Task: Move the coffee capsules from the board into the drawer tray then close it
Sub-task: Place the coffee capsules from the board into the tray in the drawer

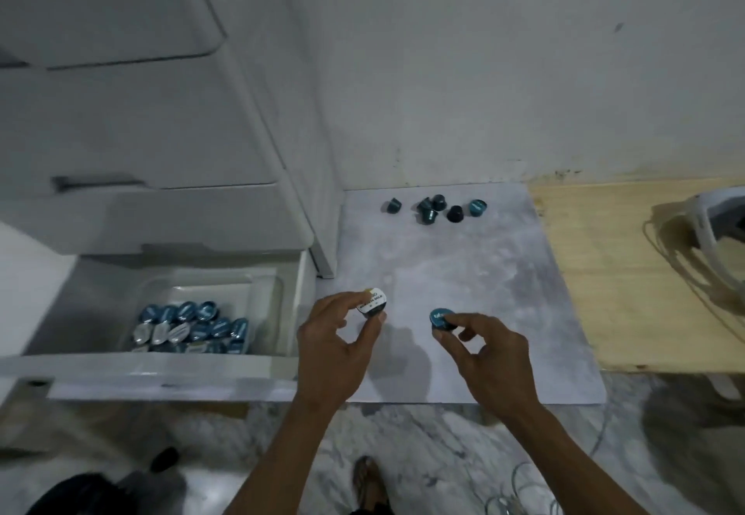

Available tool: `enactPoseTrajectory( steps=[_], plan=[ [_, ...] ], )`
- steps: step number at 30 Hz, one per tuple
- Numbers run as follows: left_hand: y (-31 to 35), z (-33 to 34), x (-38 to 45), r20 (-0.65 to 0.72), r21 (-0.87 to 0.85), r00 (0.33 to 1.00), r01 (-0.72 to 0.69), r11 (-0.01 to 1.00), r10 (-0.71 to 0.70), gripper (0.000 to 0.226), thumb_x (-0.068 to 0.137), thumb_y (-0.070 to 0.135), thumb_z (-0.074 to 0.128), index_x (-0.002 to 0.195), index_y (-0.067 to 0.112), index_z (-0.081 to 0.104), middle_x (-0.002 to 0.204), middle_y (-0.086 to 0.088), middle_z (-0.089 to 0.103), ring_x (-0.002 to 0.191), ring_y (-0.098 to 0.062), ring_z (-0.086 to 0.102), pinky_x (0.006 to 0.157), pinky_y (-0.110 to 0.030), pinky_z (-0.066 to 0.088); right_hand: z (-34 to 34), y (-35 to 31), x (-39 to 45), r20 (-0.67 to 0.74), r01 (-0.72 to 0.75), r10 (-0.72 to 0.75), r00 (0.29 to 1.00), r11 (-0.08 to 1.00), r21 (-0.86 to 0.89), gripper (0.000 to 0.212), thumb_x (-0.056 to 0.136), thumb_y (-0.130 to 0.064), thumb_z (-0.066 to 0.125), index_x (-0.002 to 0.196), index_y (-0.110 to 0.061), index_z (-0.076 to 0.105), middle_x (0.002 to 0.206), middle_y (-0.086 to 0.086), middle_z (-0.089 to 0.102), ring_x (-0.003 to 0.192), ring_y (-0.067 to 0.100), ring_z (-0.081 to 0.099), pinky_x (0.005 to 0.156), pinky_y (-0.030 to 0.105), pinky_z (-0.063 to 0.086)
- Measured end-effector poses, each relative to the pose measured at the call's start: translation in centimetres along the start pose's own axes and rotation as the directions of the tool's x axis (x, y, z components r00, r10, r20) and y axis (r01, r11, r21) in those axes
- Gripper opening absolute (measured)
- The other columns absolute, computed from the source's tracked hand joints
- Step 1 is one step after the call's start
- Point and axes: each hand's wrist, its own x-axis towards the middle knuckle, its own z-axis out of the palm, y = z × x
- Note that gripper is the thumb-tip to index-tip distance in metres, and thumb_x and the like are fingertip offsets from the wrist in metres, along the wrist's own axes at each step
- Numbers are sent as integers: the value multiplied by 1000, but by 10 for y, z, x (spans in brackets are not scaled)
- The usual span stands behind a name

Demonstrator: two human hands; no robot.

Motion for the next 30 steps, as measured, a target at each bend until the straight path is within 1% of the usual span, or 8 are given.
enactPoseTrajectory(
  steps=[5,8,12,16,20,23,26,30],
  plan=[
    [-9,-75,-3,-60,47,998,37,998,-34,30,76,18,81,102,30,71,99,32,63,85,7,60,66,-7,45,38,-49,-10,101,62,-68,993,996,59,26,73,-34,82,97,-27,74,80,-11,67,64,-2,59,52,6,36],
    [-35,-120,6,-98,83,993,81,993,-72,29,77,21,80,101,33,69,100,23,67,85,4,63,69,-8,48,73,-86,-2,140,146,-158,977,985,90,24,74,-29,84,96,-26,75,85,-19,66,70,2,62,56,4,38],
    [-84,-178,36,-102,90,985,150,985,-140,26,79,24,78,104,26,73,103,13,71,89,-1,67,75,-20,55,133,-129,18,168,203,-221,961,972,119,21,78,-26,81,98,-25,74,87,-18,69,70,5,63,57,9,43],
    [-136,-218,79,-1,129,981,195,972,-196,22,81,22,77,100,31,72,96,20,70,84,-2,67,78,-25,55,195,-158,38,187,178,-194,963,979,100,20,77,-24,81,96,-25,74,90,-13,72,71,5,64,64,20,53],
    [-180,-230,113,156,204,961,194,960,-227,18,79,23,79,95,29,74,93,17,71,83,5,63,72,-5,46,248,-172,50,246,131,-121,962,991,-24,20,77,-30,80,96,-26,73,90,-12,71,72,4,61,68,24,55],
    [-204,-224,130,256,285,945,128,950,-204,16,78,21,80,93,23,75,89,13,71,78,-2,61,72,-14,48,276,-174,56,309,109,-67,949,987,-119,20,80,-28,78,99,-26,72,91,-9,69,72,3,59,65,27,55],
    [-224,-213,140,338,295,909,145,944,-245,14,79,20,78,93,20,75,88,8,71,80,-7,59,77,-27,52,298,-173,61,429,116,-17,903,972,-205,18,87,-28,69,105,-28,69,100,-7,67,80,7,59,67,25,52],
    [-245,-201,147,406,291,862,192,937,-302,13,78,13,75,89,19,73,72,15,62,74,-9,60,70,-25,50,322,-171,69,521,164,50,852,920,-357,21,91,-29,58,110,-26,67,106,-1,66,96,19,61,71,31,49]
  ],
)
